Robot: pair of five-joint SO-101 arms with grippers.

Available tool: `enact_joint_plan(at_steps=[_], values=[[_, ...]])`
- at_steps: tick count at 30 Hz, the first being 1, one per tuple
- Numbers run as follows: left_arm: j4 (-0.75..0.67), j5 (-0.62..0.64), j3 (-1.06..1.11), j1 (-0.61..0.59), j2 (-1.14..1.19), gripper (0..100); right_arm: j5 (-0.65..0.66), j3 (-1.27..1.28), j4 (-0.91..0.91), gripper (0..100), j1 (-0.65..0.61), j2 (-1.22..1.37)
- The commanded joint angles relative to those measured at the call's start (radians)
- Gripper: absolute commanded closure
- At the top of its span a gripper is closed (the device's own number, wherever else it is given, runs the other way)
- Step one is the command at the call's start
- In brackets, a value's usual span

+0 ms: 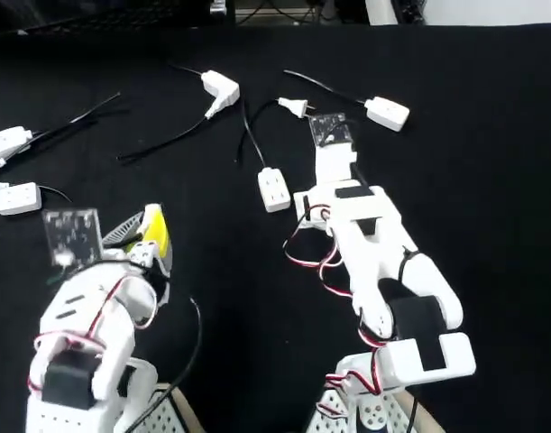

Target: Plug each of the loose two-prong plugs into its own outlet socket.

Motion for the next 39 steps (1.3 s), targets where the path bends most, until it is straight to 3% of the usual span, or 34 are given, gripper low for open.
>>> enact_joint_plan(at_steps=[1,9,23,29,39], values=[[0.006,-0.018,-0.222,0.008,0.299,97,-0.006,-0.004,-0.014,84.6,-0.011,-0.041],[0.018,-0.098,-0.549,0.005,0.789,97,-0.006,-0.002,-0.014,84.4,-0.011,-0.041],[0.292,-0.249,-1.132,0.012,1.353,97,-0.057,-0.001,-0.043,84.4,-0.012,-0.041],[0.379,-0.262,-1.248,0.012,1.425,97,-0.097,-0.035,-0.048,84.3,-0.012,0.004],[0.374,-0.281,-1.196,0.048,1.432,97,-0.097,-0.240,-0.043,84.6,-0.014,0.160]])
